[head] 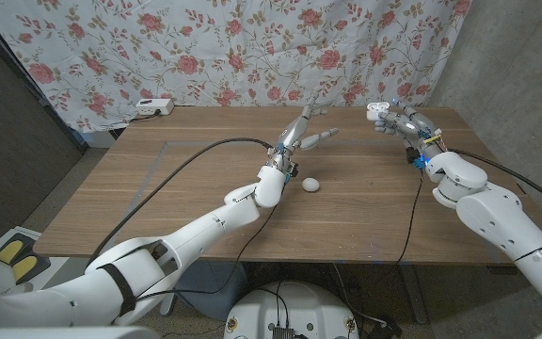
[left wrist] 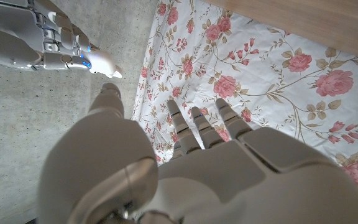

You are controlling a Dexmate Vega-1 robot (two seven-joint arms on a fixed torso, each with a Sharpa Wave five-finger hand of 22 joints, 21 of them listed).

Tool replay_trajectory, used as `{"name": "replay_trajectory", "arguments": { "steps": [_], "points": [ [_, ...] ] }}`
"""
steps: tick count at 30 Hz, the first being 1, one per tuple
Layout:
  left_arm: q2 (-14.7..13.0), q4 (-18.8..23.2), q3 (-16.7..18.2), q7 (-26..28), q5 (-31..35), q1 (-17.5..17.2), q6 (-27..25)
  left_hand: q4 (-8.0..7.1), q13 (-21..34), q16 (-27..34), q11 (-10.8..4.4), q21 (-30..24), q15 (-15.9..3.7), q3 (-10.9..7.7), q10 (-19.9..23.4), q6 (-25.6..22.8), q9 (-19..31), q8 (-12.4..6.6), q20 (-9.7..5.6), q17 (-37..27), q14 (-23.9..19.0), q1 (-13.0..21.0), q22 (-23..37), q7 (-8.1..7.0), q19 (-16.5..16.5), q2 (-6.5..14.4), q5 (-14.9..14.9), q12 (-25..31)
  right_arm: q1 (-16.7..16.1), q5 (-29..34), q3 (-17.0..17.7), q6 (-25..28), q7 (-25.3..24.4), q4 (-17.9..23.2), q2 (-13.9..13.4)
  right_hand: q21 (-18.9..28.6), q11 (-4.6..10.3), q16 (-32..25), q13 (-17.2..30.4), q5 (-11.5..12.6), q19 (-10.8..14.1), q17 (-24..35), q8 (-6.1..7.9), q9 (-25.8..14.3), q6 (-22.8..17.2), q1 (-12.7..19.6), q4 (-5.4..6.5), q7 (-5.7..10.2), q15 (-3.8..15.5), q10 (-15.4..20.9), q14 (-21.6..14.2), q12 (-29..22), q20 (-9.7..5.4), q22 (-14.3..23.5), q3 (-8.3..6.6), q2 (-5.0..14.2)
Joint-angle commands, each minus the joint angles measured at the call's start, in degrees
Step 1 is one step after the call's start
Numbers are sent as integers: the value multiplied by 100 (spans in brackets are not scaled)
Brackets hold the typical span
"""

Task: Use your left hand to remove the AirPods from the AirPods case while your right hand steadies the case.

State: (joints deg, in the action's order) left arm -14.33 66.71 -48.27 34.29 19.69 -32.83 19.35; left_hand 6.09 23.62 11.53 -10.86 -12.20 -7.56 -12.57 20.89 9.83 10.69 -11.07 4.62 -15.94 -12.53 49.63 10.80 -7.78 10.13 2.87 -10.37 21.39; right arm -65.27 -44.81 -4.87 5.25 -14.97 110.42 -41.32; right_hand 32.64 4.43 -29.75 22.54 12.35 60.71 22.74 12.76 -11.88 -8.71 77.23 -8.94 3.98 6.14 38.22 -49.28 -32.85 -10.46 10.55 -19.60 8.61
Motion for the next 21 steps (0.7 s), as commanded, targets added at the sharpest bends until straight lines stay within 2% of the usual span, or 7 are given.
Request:
{"name": "replay_trajectory", "arguments": {
  "steps": [1, 10, 13, 15, 19, 21],
  "points": [
    [-32, 162, 82, -4, -46, -101, -144, 14, 4, 35, -6, -32, -16, -47, 86, 117, -5, -40, 59, 14, -76, -14, 28, -47, 27, 60, -3, 2, -148, -328, 50, -290, 377, -139, -70, 43, 143, 30, 779, 44, -50, 56, -27, -14, 8, 56, -43, 4, 664, 193, -73, -672, -154, 13, -18, 21],
    [-28, 189, 126, 17, -83, -105, -228, 12, -17, 37, 2, -32, -16, -58, 99, 83, -6, -53, 61, 38, -96, -40, 27, -46, 28, 80, -2, -13, -244, -407, 45, -348, 412, -119, -120, 82, 134, 64, 784, 63, -84, 128, 0, -22, -117, 82, -30, -29, 665, 189, -89, -699, -147, 14, -14, 25],
    [-67, 242, 124, 0, -50, -95, -269, 14, -39, 39, 5, -34, -11, -74, 116, -109, -6, -122, 71, 63, -115, -62, 26, -33, 31, 103, -5, -29, -282, -334, 27, -342, 348, -84, -169, 94, 159, 83, 770, 73, -97, 148, 13, -24, -172, 89, -27, -36, 659, 232, -86, -716, -144, 13, -13, 23],
    [-76, 251, 123, -4, -35, -90, -302, 27, -76, 40, 15, -36, -10, -90, 188, -446, -8, -226, 78, 111, -143, -100, 25, -95, 39, 112, -8, -37, -306, -322, 21, -340, 328, -65, -184, 100, 152, 87, 763, 77, -102, 159, 19, -25, -199, 90, -25, -39, 657, 248, -90, -723, -144, 12, -11, 22],
    [-98, 247, 164, 8, -62, -68, -293, 41, -98, 49, 31, -36, -18, -106, 268, -701, -10, -292, 88, 146, -179, -127, 24, -71, 40, 118, -10, -33, -347, -305, 10, -300, 298, -35, -236, 111, 127, 95, 750, 88, -112, 185, 14, -27, -211, 94, -21, -51, 652, 258, -100, -729, -143, 10, -10, 24],
    [-98, 239, 180, 89, -32, -62, -286, 56, -115, 53, 28, -35, -26, -132, 329, -1106, -2, -401, 86, 185, -190, -162, 23, -88, 40, 143, -15, -37, -365, -317, 11, -283, 300, -26, -255, 116, 127, 97, 745, 92, -116, 196, 12, -27, -214, 95, -19, -54, 653, 266, -105, -733, -143, 10, -9, 23]
  ]
}}
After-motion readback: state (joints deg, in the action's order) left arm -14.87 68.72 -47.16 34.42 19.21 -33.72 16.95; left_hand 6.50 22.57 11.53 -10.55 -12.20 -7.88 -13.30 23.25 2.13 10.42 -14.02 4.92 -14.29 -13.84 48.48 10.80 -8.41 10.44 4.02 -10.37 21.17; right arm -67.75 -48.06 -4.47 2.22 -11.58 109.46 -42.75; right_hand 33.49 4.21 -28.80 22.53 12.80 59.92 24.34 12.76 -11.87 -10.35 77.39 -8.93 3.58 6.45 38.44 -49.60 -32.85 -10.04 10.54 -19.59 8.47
